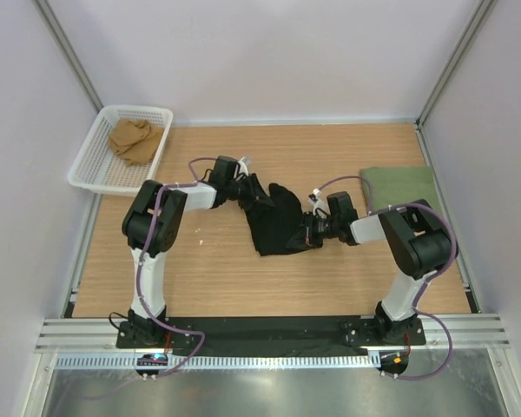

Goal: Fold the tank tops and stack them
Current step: Neatly place the folded tank top to the corner

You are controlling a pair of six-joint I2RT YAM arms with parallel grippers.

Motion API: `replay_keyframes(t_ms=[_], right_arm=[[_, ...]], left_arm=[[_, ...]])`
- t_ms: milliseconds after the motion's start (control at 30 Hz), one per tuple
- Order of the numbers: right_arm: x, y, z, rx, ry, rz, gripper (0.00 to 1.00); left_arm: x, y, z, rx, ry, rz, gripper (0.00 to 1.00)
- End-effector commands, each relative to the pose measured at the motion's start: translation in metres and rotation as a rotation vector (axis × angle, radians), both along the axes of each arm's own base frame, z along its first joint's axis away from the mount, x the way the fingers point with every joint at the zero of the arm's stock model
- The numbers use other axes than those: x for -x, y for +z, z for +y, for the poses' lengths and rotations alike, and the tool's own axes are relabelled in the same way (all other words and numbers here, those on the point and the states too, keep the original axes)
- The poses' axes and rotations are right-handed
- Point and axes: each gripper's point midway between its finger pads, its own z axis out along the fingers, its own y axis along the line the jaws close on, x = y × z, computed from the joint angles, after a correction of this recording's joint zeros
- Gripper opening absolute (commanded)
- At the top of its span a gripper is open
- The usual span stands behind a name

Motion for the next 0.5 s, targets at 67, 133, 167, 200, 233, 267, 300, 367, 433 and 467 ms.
replay_keyframes(t_ms=[67, 133, 167, 200, 233, 267, 300, 367, 433, 467], right_arm=[[-0.01, -0.023, -0.014, -0.026, -0.086, 0.083, 0.06], [-0.009, -0.018, -0.014, -0.029, -0.085, 0.064, 0.06], [-0.01, -0.013, -0.014, -0.033, -0.081, 0.046, 0.08], [-0.008, -0.009, -0.013, -0.032, -0.075, 0.04, 0.09], [-0.014, 0.006, -0.011, -0.034, -0.061, -0.02, 0.11], [-0.007, 0.009, -0.006, -0.022, -0.037, -0.014, 0.12], [-0.012, 0.02, 0.0, -0.024, -0.02, -0.051, 0.13], [-0.007, 0.038, 0.015, -0.031, 0.04, -0.091, 0.15], [-0.011, 0.06, 0.032, -0.062, 0.083, -0.135, 0.16], [-0.01, 0.065, 0.038, -0.072, 0.099, -0.139, 0.17]], left_arm=[[-0.036, 0.017, 0.019, 0.018, 0.047, -0.051, 0.31], [-0.038, 0.033, 0.019, 0.007, 0.033, -0.088, 0.32], [-0.038, 0.04, 0.018, 0.012, 0.027, -0.101, 0.33], [-0.037, 0.056, 0.017, 0.026, 0.017, -0.131, 0.34], [-0.036, 0.064, 0.016, 0.032, 0.011, -0.147, 0.35], [-0.032, 0.071, 0.013, 0.035, -0.001, -0.161, 0.37], [-0.029, 0.084, 0.012, 0.039, -0.014, -0.196, 0.38], [-0.023, 0.093, 0.006, 0.039, -0.032, -0.21, 0.39], [-0.02, 0.1, 0.003, 0.047, -0.038, -0.219, 0.39], [-0.02, 0.1, 0.002, 0.049, -0.038, -0.218, 0.4]])
